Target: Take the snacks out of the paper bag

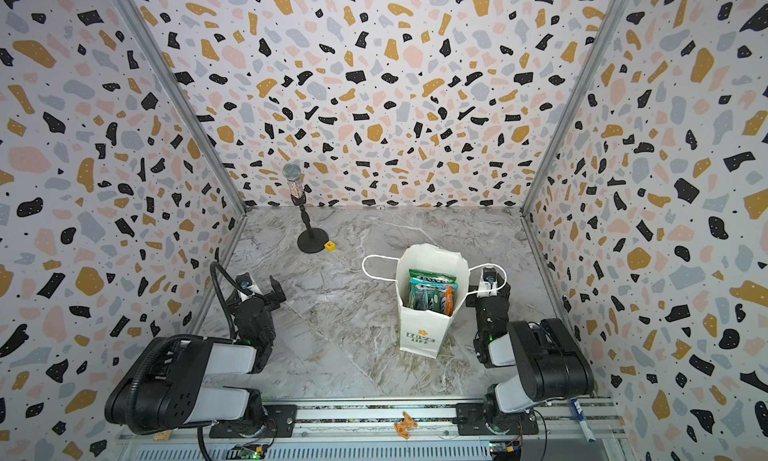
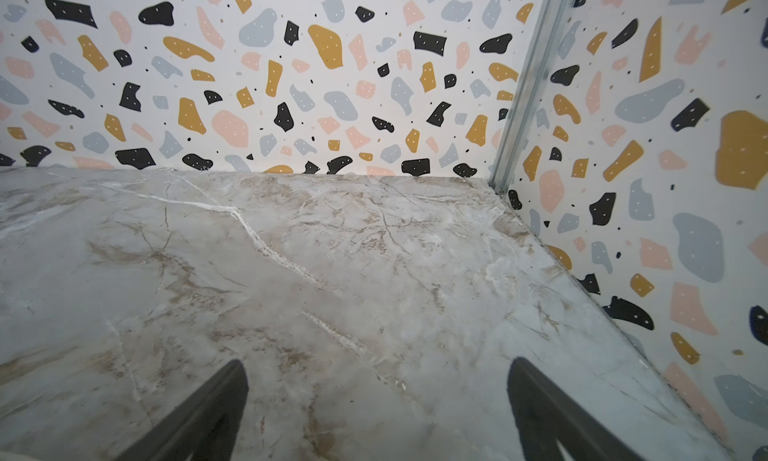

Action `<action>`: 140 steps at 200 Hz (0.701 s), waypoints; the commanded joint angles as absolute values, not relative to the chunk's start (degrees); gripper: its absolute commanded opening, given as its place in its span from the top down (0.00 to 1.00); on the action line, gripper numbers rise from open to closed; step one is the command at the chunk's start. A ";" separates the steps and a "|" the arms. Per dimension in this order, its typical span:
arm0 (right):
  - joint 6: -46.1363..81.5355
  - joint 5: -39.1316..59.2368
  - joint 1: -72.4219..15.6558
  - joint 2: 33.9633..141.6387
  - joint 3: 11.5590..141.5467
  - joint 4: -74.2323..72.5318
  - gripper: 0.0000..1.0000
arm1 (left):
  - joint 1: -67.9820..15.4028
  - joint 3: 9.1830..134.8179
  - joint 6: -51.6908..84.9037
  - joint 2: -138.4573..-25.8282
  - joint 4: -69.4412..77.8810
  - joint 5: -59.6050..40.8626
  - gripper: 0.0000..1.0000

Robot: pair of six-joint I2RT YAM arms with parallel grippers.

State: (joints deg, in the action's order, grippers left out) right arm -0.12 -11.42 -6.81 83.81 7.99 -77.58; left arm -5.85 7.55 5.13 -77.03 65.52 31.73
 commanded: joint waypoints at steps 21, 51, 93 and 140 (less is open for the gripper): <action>-0.30 -20.99 -9.97 74.48 6.85 -73.18 0.01 | -6.24 17.54 11.76 -67.03 42.04 34.84 0.00; 7.54 -18.42 -10.41 63.80 12.93 -47.38 0.01 | -6.24 28.61 21.46 -62.85 23.78 23.04 0.00; 15.99 -13.90 -10.63 52.94 18.04 -25.20 0.01 | -6.24 38.85 29.38 -58.10 14.78 -2.27 0.00; 22.39 -2.92 -10.72 45.12 18.81 -16.34 0.01 | -9.65 44.60 41.44 -55.04 17.32 -23.99 0.00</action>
